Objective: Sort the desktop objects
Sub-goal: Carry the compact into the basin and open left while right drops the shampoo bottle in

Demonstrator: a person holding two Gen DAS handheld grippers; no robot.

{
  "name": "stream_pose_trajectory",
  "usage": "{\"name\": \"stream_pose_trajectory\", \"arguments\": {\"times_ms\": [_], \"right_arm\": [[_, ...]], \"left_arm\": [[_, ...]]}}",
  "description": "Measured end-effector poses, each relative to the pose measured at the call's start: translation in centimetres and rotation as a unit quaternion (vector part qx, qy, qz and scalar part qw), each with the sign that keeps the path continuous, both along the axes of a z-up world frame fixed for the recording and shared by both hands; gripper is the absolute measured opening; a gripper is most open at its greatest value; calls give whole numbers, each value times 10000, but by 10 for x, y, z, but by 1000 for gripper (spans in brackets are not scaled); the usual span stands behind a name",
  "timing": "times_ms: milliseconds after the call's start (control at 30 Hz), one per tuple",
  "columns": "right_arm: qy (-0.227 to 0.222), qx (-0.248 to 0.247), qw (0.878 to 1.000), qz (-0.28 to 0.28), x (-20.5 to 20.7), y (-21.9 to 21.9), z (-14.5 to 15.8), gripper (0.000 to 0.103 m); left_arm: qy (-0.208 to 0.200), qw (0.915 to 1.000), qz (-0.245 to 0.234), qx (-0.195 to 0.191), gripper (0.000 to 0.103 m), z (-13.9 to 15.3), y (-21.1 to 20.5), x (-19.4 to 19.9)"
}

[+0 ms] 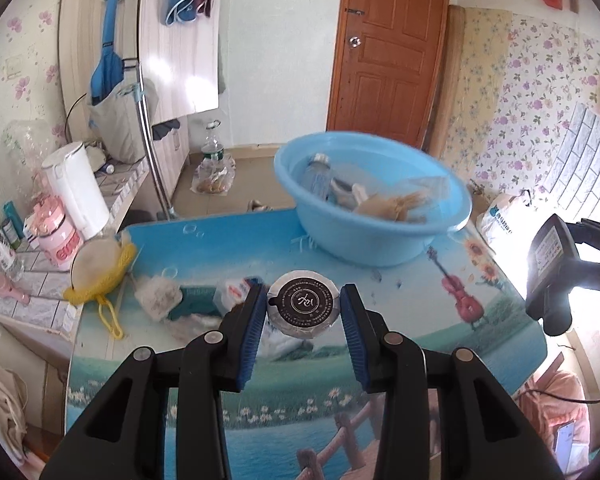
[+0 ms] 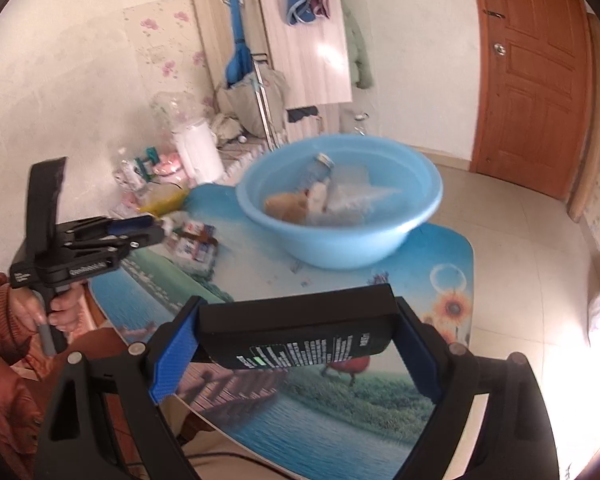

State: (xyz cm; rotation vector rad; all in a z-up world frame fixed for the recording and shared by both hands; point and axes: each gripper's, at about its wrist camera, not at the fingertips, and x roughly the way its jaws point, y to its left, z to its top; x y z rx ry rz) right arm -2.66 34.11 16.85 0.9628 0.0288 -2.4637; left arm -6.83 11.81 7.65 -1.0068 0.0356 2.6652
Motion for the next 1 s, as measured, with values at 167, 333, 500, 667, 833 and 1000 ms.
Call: {"name": "stream_pose_trajectory", "arguments": {"times_ms": [167,333,500,667,833,1000], "right_arm": [[115,-241,9996,85,-30,-5,19,91],[102,-231,9997,-66,-82,-8,15,91],[-66,-63,9999,-80,-126,-10,7,91],[-347,397,9986,17,-154,-14,-5,91],[-336,521,9981,39,-161,-15,-5,91],[-419,494,9979,-91,-173,-13,-9,91]], "left_arm": [[243,9995,-189,30,37,21,15,-22],[265,9981,-558,-48,37,25,45,-58],[220,9961,-854,-43,37,24,68,-92],[-125,9949,-999,-68,37,6,77,-127],[-298,9935,-1078,-191,52,-6,81,-136],[-24,9930,-1159,-235,72,-2,78,-129]]}}
